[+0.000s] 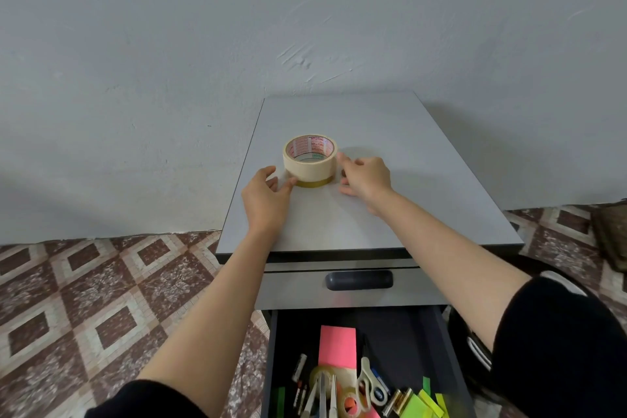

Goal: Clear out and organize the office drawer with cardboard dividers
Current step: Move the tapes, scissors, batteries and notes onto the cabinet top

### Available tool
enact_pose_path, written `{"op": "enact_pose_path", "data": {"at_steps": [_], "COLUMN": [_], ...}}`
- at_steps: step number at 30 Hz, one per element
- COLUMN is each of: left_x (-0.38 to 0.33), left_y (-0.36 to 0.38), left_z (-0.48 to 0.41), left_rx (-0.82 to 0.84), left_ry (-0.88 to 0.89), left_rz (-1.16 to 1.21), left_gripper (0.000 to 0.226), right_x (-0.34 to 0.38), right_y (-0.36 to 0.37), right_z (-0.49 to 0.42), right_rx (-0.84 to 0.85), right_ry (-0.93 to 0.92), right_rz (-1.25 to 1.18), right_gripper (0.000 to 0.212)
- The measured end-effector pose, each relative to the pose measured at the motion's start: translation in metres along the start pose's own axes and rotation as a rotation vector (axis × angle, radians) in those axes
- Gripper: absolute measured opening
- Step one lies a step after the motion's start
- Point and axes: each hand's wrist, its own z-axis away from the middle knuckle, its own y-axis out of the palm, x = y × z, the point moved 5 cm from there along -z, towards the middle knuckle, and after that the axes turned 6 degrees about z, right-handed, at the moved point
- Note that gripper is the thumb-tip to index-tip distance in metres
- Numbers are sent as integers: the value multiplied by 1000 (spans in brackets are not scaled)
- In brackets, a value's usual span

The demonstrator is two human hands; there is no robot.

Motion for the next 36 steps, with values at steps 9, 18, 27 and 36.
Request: {"op": "enact_pose_path", "data": {"at_steps": [9, 18, 27, 36], "left_x": [0, 64, 170, 216], "left_y": [-28, -51, -42, -27], "left_z": [79, 196, 257, 257], "left_rx": [124, 176, 523, 674], "left_ry": [51, -45, -373, -372], "left_rz": [-76, -28, -421, -674], "left_gripper": [39, 21, 15, 28], "right_x": [-34, -100, -224, -300], "right_y": [-31, -62, -46, -24], "right_z": [81, 182, 195, 190], "right_rx": [49, 204, 276, 495], "right_ry": [-38, -22, 227, 70], "right_rz": [-26, -83, 164, 1027], "right_gripper": [36, 11, 19, 27]}}
